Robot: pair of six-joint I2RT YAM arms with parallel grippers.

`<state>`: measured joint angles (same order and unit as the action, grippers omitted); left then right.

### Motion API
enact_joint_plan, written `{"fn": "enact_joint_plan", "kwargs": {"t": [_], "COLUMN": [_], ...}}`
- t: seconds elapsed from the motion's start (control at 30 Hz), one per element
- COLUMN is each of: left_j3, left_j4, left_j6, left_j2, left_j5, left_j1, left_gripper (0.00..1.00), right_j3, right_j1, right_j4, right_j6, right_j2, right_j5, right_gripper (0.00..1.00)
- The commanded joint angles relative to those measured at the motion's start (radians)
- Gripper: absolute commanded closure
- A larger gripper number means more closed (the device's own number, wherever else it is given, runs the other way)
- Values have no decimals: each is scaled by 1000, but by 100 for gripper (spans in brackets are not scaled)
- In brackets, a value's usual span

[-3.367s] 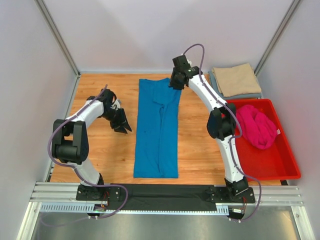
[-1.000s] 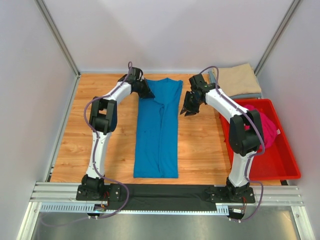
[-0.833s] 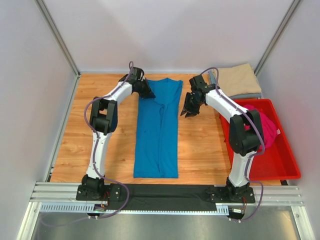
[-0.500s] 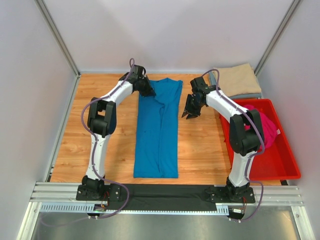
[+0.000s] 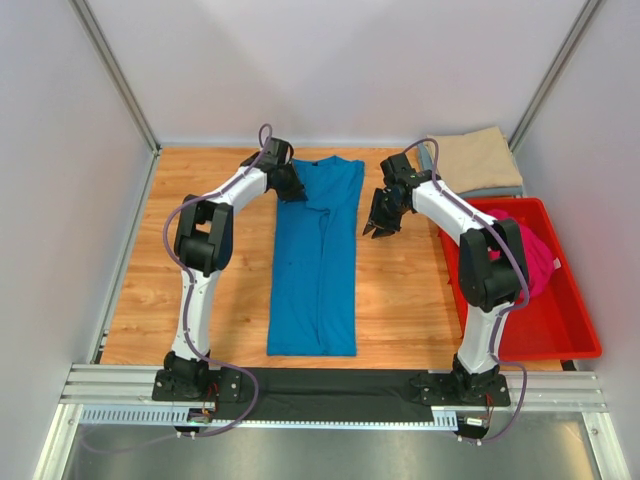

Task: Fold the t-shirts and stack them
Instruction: Fold the tshirt

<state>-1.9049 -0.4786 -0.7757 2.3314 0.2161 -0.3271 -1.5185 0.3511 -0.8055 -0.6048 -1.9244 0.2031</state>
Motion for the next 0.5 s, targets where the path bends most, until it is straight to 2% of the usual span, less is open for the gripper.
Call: {"fn": "enact_joint_plan", "kwargs": {"t": [0.0,0.1,0.2,0.23,0.33,0.47], "left_j3": [15,26,20,14,-60,-172], "left_j4": [8,28,43,49,41,35], "left_j6": [7,9,29,36,70,67], "left_j2": [-79,-83,-92,-95,-66,14], "left_j5": [-35,-17,-23,-33,-44,-27], "left_j1": [-10,-15,-16,-16,0,28], "left_gripper": [100,100,85,74,64,63], "right_j3": [1,0,-2,-2,1,20], "right_j1": [-3,-3,-3,-4,-6,-12], "right_j4": [25,25,25,22,12,6], "right_j6": [-1,0,2,5,16,27], "right_j2": [31,30,28,28,33,51], "right_j5": [13,13,13,13,9,-2], "right_gripper": [69,69,69,69,69,69]}}
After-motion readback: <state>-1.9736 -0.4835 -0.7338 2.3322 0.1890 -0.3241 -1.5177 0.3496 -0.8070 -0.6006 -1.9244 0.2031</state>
